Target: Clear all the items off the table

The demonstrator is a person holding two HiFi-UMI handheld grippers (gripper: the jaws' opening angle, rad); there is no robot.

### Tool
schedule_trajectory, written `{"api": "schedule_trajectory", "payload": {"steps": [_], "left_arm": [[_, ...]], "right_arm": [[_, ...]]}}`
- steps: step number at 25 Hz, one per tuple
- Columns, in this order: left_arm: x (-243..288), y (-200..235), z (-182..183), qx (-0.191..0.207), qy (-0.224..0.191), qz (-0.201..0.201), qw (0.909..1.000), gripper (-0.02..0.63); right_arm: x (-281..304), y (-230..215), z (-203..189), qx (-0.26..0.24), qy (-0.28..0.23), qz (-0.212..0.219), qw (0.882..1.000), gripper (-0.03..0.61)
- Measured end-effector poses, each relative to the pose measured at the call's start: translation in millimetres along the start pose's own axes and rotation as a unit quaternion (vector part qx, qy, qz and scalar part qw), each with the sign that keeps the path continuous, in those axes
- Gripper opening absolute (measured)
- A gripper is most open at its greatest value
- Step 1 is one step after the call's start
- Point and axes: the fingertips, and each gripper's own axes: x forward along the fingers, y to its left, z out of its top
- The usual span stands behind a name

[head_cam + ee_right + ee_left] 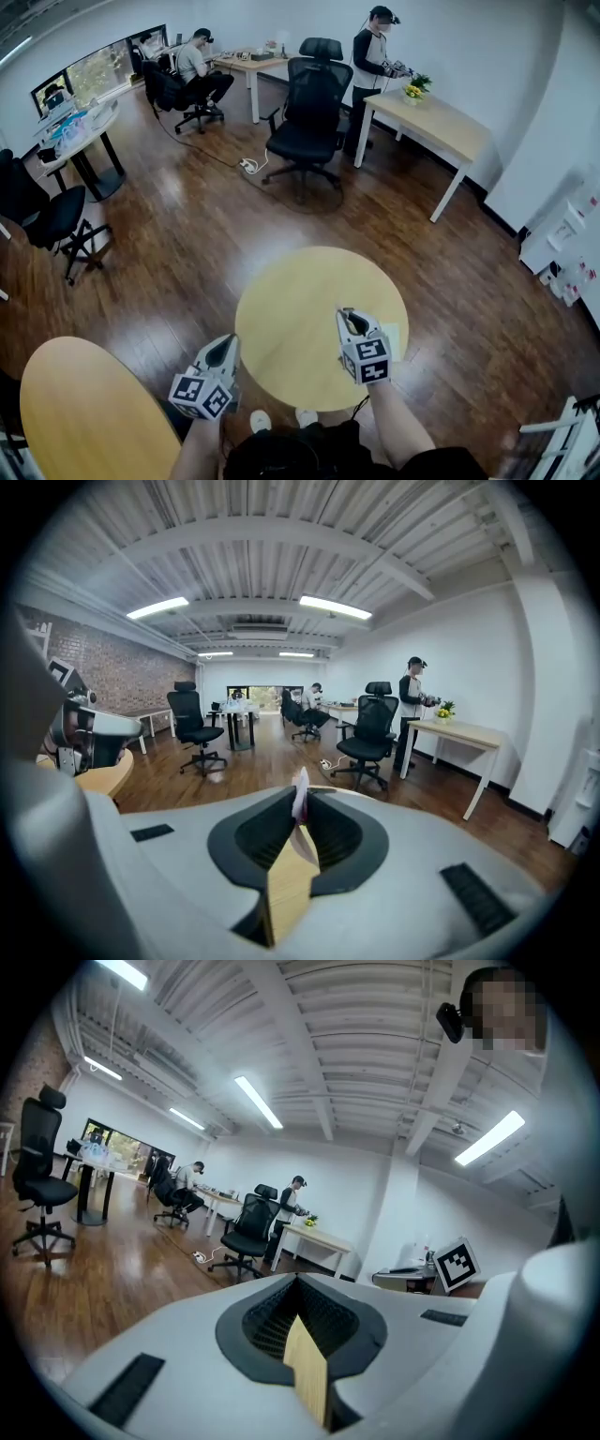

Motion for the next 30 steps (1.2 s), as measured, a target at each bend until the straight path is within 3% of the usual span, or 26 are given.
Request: {"api": "schedule_trajectory", "payload": {"steps": [6, 11, 18, 23, 30], "left_arm": [[-20.3, 33.2, -38.9, -0.048, 0.044, 0.05, 0.9966, -0.009], [-21.1, 56.4, -65.2, -0.077, 0.075, 0.082, 0.9908, -0.009], [-24.4, 63.8, -86.6, -0.087, 0.107, 0.084, 0.9869, -0.009], [-25.3, 65.2, -93.2, -0.091, 0.113, 0.08, 0.9863, -0.009], [-27.3, 58.0, -82.0, -0.084, 0.105, 0.072, 0.9883, -0.009]], "right_arm": [[27.0, 34.6, -50.3, 0.001, 0.068, 0.043, 0.997, 0.038], [54.8, 44.5, -79.4, -0.008, 0.106, 0.051, 0.993, 0.038], [77.8, 50.0, -112.8, 0.0, 0.141, 0.049, 0.989, 0.048], [85.3, 59.8, -130.0, -0.001, 0.165, 0.057, 0.985, 0.198], [77.2, 61.8, -126.2, 0.003, 0.16, 0.058, 0.985, 0.198]]}}
